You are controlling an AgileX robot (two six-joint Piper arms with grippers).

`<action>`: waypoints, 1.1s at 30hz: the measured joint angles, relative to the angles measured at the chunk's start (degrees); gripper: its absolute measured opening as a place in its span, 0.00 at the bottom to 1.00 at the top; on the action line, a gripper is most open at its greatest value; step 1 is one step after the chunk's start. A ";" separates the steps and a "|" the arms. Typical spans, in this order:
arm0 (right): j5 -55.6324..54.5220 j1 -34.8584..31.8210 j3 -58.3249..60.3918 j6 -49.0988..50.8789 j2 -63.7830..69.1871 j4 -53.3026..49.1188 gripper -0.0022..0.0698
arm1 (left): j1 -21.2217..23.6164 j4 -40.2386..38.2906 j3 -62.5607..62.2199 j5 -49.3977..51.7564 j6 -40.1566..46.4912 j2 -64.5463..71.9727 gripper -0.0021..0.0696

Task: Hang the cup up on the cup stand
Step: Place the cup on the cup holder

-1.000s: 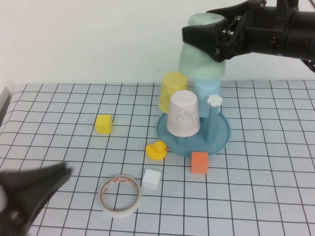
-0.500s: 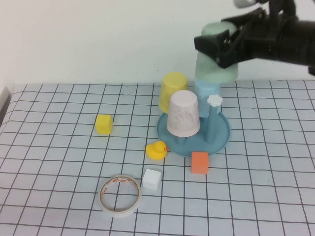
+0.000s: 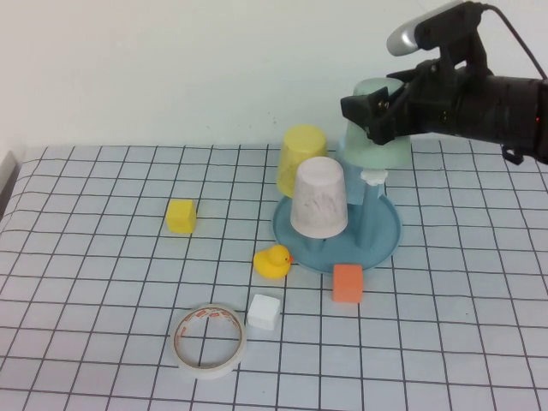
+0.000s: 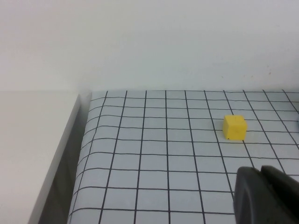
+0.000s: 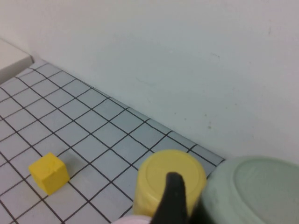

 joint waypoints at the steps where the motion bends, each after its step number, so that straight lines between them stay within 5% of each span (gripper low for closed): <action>1: -0.12 0.00 0.00 -0.41 0.31 0.43 0.84 | 0.00 0.00 0.00 0.26 0.00 0.00 0.03; 33: -2.22 0.00 0.00 -2.11 4.39 4.01 0.84 | 0.00 0.00 0.00 1.49 0.00 0.00 0.03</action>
